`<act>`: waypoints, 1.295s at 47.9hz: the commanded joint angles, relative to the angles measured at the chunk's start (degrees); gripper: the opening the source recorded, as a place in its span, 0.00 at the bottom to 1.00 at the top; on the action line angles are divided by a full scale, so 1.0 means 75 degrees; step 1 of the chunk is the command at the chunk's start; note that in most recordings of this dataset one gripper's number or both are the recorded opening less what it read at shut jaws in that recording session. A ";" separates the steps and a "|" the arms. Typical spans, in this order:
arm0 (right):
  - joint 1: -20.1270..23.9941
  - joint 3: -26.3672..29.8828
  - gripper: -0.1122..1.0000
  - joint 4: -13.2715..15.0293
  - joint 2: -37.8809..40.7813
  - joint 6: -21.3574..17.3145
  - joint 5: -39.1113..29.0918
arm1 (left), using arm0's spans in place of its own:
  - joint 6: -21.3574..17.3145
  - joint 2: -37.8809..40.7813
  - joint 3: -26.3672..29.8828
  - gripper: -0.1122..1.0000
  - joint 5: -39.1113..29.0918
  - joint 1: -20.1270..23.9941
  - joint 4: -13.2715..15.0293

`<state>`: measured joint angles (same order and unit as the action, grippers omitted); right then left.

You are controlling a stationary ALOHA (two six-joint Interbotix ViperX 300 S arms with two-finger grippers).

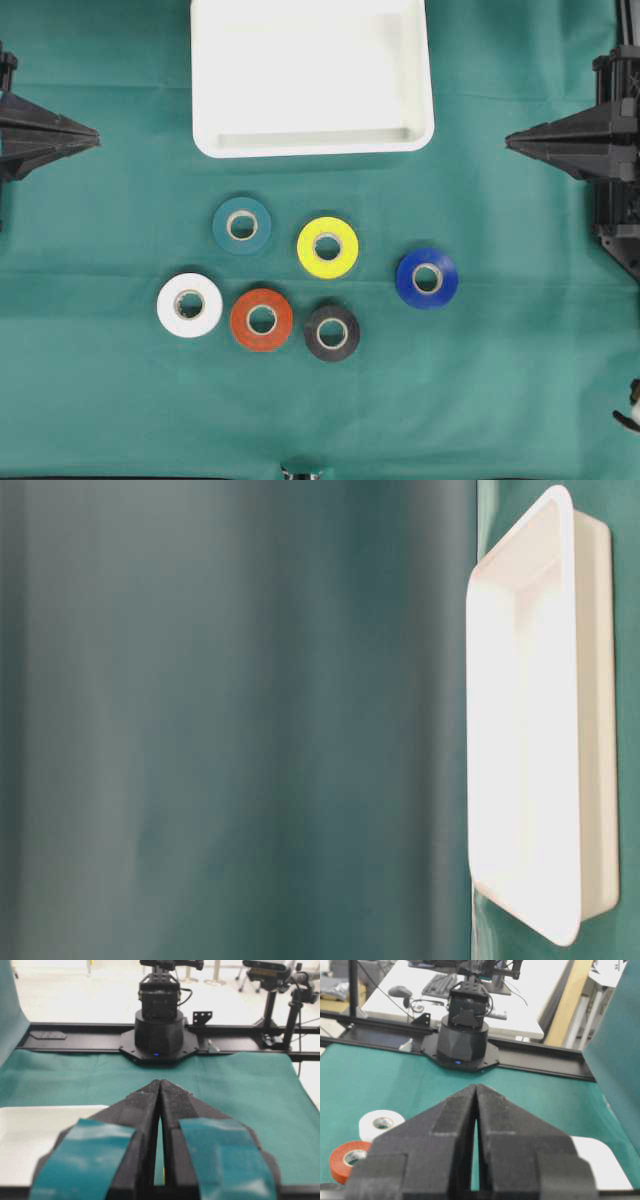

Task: Pick up the tape from a random location and place it into the white case.
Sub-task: 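Open the left gripper and move it toward the tape rolls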

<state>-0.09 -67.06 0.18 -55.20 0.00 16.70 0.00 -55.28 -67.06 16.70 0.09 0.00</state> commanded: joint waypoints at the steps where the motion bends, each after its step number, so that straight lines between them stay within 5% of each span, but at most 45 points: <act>1: -0.0047 0.0141 0.10 -0.0023 0.0047 0.0000 -0.0023 | -0.0047 0.0059 0.0211 0.11 -0.0504 0.0012 0.0023; 11: -0.0176 0.0562 0.10 -0.0035 0.0188 -0.0070 -0.1148 | -0.0035 -0.0047 0.0316 0.11 -0.0938 0.0012 0.0023; 24: -0.0223 0.0668 0.10 0.0023 0.0246 -0.0070 -0.1266 | -0.0035 0.0023 0.0328 0.12 -0.0902 0.0000 0.0023; 31: -0.0246 0.0680 0.12 0.0023 0.0223 -0.0047 -0.1266 | -0.0070 0.0035 0.0340 0.25 -0.0902 0.0012 0.0023; 42: -0.0375 0.0668 0.66 0.0023 0.0246 -0.0094 -0.1277 | -0.0105 0.0094 0.0328 0.83 -0.0902 0.0012 0.0012; 46: -0.0434 0.0668 0.85 0.0023 0.0293 -0.0094 -0.1301 | -0.0105 0.0094 0.0328 0.97 -0.0914 0.0012 0.0012; 50: -0.0445 0.0656 0.94 0.0012 0.0305 -0.0094 -0.1324 | -0.0105 0.0094 0.0328 1.00 -0.0914 0.0012 0.0012; 62: -0.0469 0.0680 0.93 0.0012 0.0281 -0.0094 -0.1371 | -0.0070 0.0094 0.0340 0.99 -0.0914 0.0012 0.0012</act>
<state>-3.52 -63.46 0.26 -53.26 -0.62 6.24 -0.70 -55.02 -65.92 9.49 0.09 0.00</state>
